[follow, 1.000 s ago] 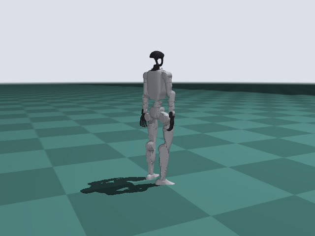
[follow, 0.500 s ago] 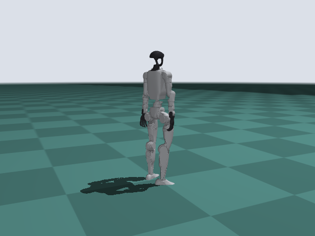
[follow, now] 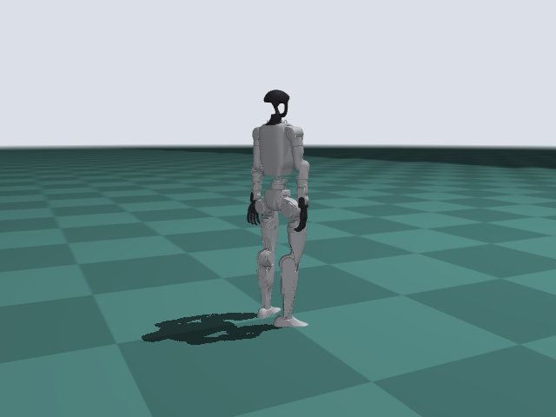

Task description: In place motions

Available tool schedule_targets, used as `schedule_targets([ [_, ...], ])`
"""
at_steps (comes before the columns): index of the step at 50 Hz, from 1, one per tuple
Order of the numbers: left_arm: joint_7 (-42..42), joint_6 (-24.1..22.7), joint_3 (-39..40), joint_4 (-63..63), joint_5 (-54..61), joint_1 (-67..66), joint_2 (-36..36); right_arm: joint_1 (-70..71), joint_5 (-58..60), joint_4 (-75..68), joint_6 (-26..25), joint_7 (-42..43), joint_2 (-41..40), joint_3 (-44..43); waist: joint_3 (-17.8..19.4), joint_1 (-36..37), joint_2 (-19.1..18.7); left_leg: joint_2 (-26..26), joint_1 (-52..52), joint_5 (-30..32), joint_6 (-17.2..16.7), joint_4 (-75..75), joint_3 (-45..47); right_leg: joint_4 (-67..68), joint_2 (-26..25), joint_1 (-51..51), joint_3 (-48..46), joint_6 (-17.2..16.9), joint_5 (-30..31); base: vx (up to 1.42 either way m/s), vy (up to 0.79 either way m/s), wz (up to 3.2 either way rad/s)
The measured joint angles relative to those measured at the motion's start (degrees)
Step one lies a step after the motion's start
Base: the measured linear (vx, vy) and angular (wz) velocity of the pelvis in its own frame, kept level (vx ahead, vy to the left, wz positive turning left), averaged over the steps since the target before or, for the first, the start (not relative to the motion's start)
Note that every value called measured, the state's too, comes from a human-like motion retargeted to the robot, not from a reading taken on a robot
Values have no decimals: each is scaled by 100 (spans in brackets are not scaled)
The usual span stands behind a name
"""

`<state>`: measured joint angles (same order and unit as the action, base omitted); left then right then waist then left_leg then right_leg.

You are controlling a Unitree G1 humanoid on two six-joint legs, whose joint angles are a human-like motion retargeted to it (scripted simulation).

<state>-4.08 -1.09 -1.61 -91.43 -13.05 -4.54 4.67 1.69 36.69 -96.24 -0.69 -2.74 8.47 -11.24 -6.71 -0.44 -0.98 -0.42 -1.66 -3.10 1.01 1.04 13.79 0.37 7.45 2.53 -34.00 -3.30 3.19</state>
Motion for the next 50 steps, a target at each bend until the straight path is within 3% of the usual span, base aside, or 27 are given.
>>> schedule_targets([
  [50,10,6,27,7,17,-4,-21,-11,6,4,-13,10,-20,14,41,1,-7,3,7,18,0,5,5,9,2,-1,3,21,11,0,0,0],
])
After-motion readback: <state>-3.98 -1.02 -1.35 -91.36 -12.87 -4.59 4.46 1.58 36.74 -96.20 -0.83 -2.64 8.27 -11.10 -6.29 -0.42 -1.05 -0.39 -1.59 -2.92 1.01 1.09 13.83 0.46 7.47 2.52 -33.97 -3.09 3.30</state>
